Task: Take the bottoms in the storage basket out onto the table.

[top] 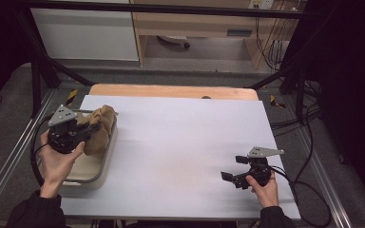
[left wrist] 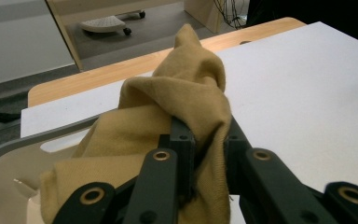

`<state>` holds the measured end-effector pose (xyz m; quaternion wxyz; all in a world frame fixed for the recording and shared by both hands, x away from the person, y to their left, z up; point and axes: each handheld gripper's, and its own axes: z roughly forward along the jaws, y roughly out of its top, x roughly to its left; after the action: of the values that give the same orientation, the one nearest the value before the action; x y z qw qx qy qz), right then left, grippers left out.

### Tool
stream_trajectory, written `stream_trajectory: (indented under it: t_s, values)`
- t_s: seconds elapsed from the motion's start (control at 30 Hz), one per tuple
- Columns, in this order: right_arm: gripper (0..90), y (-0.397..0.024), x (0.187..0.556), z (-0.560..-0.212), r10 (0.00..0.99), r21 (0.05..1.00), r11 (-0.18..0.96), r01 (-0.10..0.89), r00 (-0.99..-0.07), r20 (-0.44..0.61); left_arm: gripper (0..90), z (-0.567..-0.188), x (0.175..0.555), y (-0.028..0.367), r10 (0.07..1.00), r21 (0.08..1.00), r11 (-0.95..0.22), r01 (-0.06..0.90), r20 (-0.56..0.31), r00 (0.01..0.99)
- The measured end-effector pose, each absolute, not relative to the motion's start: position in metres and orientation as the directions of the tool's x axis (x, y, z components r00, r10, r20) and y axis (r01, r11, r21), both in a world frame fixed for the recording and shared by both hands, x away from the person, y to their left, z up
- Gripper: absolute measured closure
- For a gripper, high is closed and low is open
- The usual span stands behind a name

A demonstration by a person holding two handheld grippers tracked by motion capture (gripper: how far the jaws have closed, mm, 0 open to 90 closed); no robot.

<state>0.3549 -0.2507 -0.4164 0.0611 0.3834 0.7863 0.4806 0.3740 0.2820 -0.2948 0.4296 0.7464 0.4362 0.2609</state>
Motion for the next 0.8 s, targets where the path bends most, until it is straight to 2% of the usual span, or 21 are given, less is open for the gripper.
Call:
stream_trajectory:
  t_s: [0.8]
  values:
    - [0.7,-0.251,0.355,-0.416,0.663,0.805,0.244,0.541,-0.699,0.269,79.5,-0.296,0.37,0.263,0.862,0.869,-0.279,0.408,0.04,0.504]
